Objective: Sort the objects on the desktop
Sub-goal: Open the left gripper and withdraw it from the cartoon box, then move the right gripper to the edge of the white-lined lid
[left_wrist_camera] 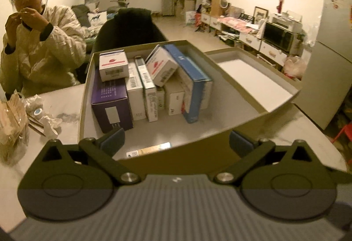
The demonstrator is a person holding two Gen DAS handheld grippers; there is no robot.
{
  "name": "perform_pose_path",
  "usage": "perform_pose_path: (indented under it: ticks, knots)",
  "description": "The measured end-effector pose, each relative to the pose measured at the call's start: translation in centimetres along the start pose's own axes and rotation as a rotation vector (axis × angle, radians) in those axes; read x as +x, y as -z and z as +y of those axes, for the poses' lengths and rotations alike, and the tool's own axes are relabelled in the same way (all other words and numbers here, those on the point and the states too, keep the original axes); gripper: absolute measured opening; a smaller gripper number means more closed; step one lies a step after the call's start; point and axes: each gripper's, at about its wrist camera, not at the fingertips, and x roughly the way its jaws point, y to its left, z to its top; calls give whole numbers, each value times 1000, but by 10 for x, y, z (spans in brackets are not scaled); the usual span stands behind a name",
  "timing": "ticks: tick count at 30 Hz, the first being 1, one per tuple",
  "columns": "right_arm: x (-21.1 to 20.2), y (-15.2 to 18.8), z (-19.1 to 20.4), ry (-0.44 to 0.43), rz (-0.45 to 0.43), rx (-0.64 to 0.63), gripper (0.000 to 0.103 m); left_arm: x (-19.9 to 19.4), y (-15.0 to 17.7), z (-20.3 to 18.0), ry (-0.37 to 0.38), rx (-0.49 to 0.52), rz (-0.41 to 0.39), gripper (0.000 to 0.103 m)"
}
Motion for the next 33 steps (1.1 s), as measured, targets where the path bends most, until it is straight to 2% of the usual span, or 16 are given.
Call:
perform_pose_path:
  ticks: [14,26,33]
  knots:
    - [-15,-8,-38,89,-59,70,103,-23,42,-29,110,34,-18,103]
    - [-27,-18,-79,186,-103,127,103,-8,68,-45,192,4,32,103]
    - [-29,-30,-122,273,-142,198,103,6,76,-54,216,-3,60,103]
